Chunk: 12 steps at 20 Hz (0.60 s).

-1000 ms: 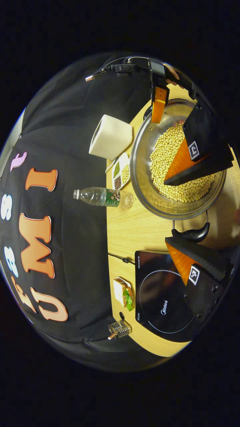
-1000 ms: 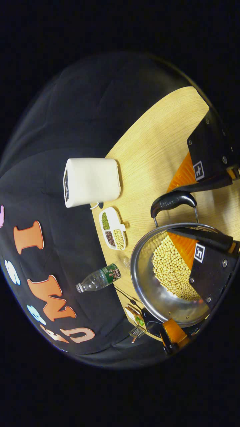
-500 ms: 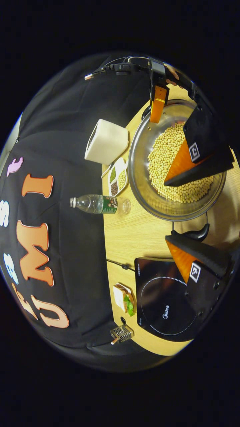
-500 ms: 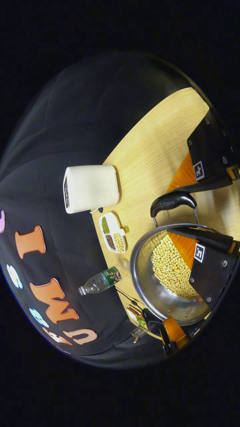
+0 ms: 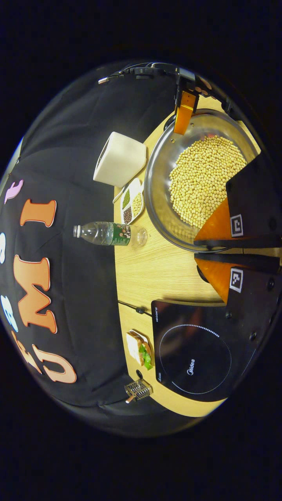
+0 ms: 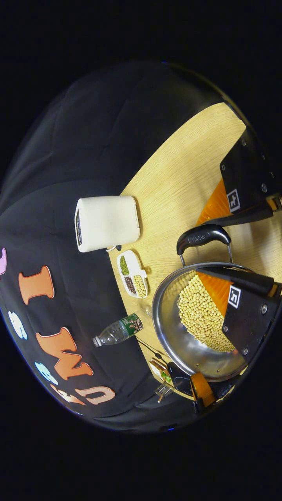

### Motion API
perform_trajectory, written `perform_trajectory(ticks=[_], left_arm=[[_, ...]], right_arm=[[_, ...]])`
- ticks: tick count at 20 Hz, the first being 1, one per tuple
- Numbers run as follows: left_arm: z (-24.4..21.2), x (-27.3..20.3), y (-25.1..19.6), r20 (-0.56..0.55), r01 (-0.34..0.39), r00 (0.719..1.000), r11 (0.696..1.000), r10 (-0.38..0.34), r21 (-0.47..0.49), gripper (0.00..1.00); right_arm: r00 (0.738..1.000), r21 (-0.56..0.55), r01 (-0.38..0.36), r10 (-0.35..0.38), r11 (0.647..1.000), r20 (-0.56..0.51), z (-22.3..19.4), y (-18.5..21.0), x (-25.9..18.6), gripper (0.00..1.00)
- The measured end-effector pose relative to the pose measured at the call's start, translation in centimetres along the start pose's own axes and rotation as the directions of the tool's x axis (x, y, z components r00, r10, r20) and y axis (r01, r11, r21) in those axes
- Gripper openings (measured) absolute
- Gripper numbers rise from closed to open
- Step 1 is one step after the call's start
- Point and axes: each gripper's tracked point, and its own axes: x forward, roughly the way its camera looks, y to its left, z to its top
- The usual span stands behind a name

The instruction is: First push the handle of the pot to place it horizontally, then grasp the pot with both hands and set it on the induction cooktop.

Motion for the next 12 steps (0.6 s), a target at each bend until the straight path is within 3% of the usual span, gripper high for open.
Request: perform_trajectory(ticks=[2, 3, 4, 5, 7, 9, 12], left_arm=[[0.3, -0.4, -0.1, 0.018, 0.013, 1.000, 1.000, -0.013, -0.005, 0.14], [0.4, -0.9, 0.1, 0.026, 0.008, 1.000, 1.000, -0.008, -0.005, 0.25], [1.0, -1.5, 0.7, 0.058, -0.015, 0.998, 1.000, 0.015, 0.002, 0.29], [1.8, -1.9, 1.7, 0.096, -0.054, 0.994, 0.998, 0.052, 0.017, 0.47], [2.8, -2.3, 2.5, 0.149, -0.078, 0.986, 0.996, 0.073, 0.034, 0.60], [1.6, -1.9, 2.8, 0.105, -0.075, 0.992, 0.997, 0.072, 0.023, 0.77], [-1.1, -0.1, 1.9, 0.005, -0.026, 1.000, 1.000, 0.026, -0.018, 0.82]], right_arm=[[1.000, -0.002, 0.001, -0.001, 1.000, 0.001, 0.0, 0.0, -0.1, 0.54], [1.000, -0.009, 0.003, -0.003, 1.000, 0.003, 0.0, 0.0, -0.1, 0.53], [1.000, -0.013, 0.003, -0.003, 1.000, 0.003, 0.0, 0.0, -0.2, 0.54], [1.000, -0.010, 0.002, -0.002, 1.000, 0.005, 0.0, 0.0, -0.2, 0.54], [1.000, -0.001, -0.003, 0.003, 1.000, 0.009, 0.0, -0.1, -0.4, 0.54], [1.000, 0.000, 0.000, 0.000, 1.000, 0.007, 0.0, -0.4, -0.5, 0.54], [1.000, 0.000, 0.008, -0.008, 1.000, 0.004, -0.1, -0.6, -0.6, 0.53]])
